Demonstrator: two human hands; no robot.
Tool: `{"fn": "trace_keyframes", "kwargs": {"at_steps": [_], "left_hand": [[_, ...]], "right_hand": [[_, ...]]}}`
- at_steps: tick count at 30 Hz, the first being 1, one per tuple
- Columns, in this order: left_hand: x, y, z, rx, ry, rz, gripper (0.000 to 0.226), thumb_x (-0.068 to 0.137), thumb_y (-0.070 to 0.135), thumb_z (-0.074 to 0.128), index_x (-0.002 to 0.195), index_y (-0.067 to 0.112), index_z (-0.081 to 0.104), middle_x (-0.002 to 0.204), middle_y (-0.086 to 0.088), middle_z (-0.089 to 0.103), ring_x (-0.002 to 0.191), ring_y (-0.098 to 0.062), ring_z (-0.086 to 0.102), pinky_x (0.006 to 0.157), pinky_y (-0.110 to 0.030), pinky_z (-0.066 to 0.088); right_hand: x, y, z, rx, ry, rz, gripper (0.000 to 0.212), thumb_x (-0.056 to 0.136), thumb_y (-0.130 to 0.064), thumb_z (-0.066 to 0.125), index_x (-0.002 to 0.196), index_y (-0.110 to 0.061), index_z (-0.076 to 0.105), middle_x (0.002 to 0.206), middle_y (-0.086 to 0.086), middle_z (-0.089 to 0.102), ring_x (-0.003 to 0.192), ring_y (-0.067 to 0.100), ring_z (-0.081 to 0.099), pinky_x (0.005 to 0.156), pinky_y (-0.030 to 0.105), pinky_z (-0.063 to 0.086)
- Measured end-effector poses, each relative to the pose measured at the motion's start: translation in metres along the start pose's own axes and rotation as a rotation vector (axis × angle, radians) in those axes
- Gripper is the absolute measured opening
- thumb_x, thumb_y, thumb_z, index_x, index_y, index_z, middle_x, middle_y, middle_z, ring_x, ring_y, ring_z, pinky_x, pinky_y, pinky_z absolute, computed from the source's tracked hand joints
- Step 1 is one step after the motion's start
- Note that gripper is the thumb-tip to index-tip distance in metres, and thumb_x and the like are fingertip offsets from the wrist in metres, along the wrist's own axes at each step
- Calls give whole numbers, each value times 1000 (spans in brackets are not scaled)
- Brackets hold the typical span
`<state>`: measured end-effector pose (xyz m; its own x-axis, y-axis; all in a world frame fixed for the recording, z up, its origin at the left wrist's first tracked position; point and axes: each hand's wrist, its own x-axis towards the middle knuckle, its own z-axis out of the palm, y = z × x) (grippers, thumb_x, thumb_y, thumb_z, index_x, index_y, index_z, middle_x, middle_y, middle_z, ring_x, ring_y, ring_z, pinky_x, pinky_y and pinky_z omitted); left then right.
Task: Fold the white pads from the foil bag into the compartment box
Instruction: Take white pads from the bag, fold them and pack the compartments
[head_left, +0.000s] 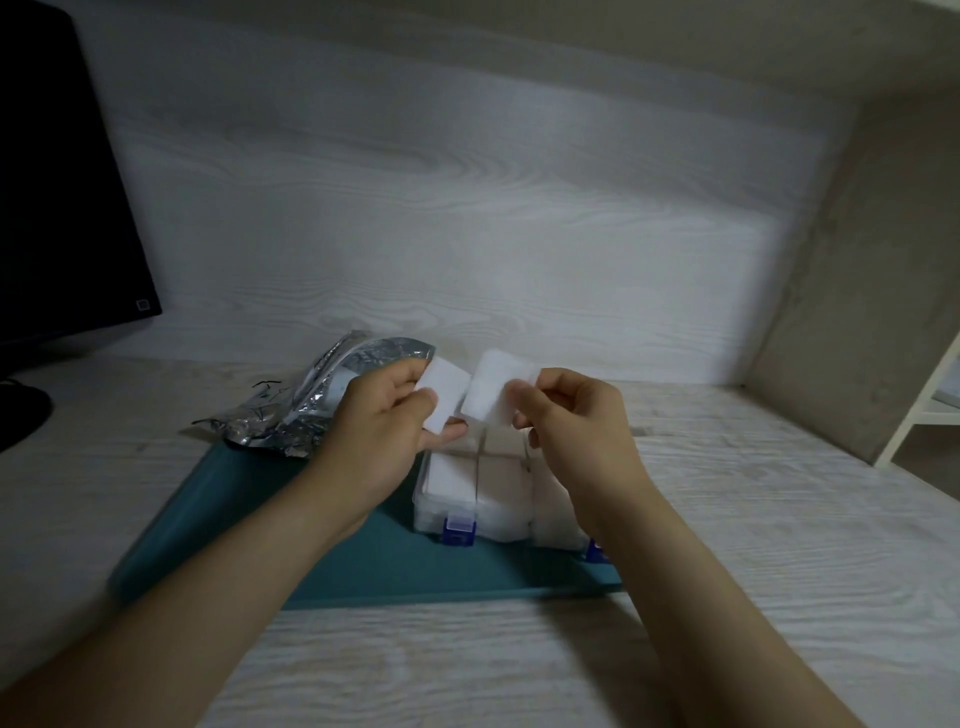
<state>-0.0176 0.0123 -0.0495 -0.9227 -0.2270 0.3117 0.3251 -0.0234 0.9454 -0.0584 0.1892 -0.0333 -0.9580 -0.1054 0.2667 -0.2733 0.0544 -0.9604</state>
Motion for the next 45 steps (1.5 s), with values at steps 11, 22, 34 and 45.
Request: {"fn": "trace_keyframes", "kwargs": {"at_steps": [11, 22, 34, 45], "left_hand": [[-2, 1, 4, -136, -73, -59, 31, 113, 3, 40, 126, 6, 67, 119, -14, 77, 113, -29, 74, 95, -42, 62], [-5, 2, 8, -197, -120, -89, 31, 115, 21, 42, 130, 6, 65, 123, -15, 76, 118, -29, 73, 101, -45, 59], [-2, -1, 3, -67, -28, 9, 29, 114, 8, 40, 120, 9, 69, 117, -14, 77, 109, -30, 76, 89, -33, 63], [-5, 2, 9, -180, -136, -60, 33, 114, 22, 45, 124, 0, 66, 121, -20, 75, 118, -32, 72, 105, -51, 56]], "right_hand": [[-9, -7, 6, 160, -179, -13, 7, 97, -5, 71, 95, 2, 73, 75, 20, 75, 67, 25, 73, 63, 28, 59], [-12, -5, 9, 129, -174, -26, 12, 97, -7, 73, 99, 5, 72, 79, 22, 77, 74, 33, 78, 68, 36, 66], [-6, -3, 3, 110, 75, -91, 21, 93, -22, 80, 89, -2, 78, 69, 16, 73, 54, 23, 67, 50, 30, 52], [-13, -5, 10, 49, -26, -130, 29, 85, -23, 88, 82, 2, 72, 59, 15, 69, 41, 19, 57, 41, 28, 44]]}}
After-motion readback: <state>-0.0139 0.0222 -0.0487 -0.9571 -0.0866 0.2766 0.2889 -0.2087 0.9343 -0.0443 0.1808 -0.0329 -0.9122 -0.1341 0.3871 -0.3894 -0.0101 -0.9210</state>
